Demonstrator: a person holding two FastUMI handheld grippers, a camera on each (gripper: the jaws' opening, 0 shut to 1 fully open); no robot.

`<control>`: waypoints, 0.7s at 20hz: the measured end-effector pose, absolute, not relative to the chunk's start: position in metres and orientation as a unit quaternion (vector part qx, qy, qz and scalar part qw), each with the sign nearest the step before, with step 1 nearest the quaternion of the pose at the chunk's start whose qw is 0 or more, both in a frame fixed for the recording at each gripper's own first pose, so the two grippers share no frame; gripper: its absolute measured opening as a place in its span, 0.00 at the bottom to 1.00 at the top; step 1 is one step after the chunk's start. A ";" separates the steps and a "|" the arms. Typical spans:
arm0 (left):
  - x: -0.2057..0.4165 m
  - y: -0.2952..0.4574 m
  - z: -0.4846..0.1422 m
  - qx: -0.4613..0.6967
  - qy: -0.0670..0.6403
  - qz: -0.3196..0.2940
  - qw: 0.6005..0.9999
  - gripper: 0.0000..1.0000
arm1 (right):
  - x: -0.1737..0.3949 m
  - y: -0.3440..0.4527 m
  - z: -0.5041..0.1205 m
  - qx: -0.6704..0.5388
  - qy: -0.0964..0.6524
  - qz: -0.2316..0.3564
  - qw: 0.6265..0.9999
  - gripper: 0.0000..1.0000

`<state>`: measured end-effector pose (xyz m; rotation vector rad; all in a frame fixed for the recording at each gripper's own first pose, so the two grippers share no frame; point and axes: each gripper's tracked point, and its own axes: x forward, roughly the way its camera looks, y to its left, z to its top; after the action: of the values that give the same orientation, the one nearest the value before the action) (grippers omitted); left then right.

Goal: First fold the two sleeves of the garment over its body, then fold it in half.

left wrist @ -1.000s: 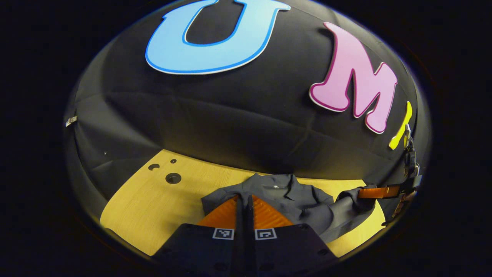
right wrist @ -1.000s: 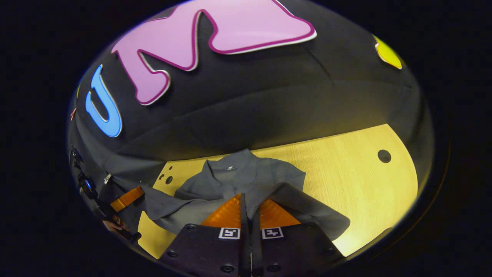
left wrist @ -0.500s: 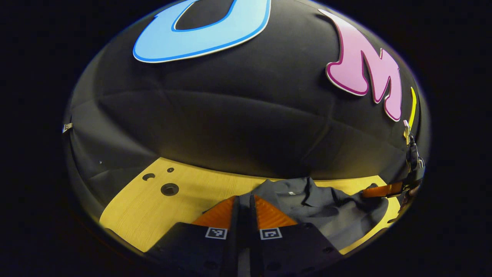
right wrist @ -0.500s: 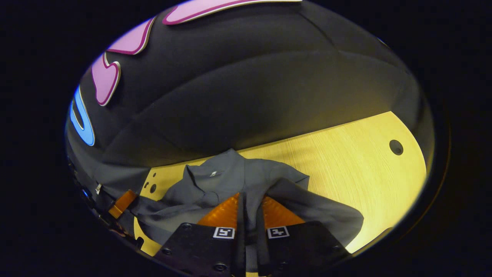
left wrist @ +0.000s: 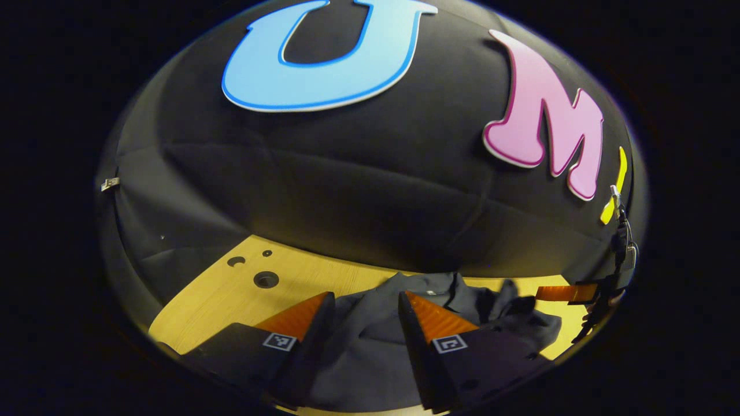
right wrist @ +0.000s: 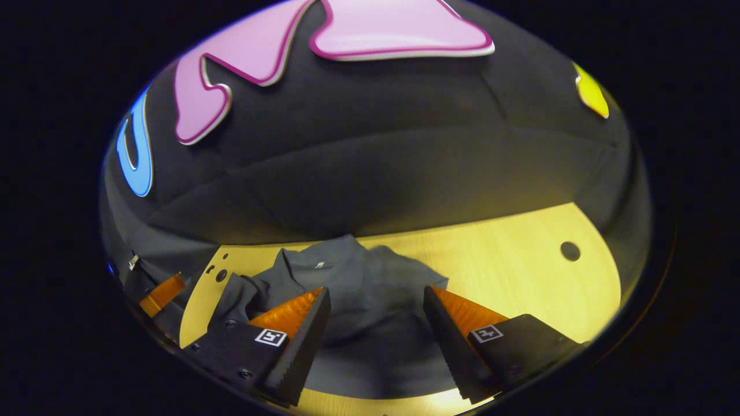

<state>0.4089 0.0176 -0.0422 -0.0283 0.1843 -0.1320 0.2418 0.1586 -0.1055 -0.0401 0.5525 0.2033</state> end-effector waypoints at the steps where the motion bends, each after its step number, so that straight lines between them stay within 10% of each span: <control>1: 0.396 0.017 -0.034 -0.011 0.086 -0.072 0.994 0.78 | 0.234 0.157 -0.093 -0.027 0.257 0.096 0.961 0.99; 14: 0.213 0.067 0.045 -0.021 -0.005 -0.029 0.999 0.96 | 0.064 0.142 0.025 -0.070 0.112 0.058 0.990 0.99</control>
<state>0.2127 0.0666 0.0455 -0.0418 -0.0099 -0.0573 0.0636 0.1420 0.0255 -0.1397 0.2247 0.1173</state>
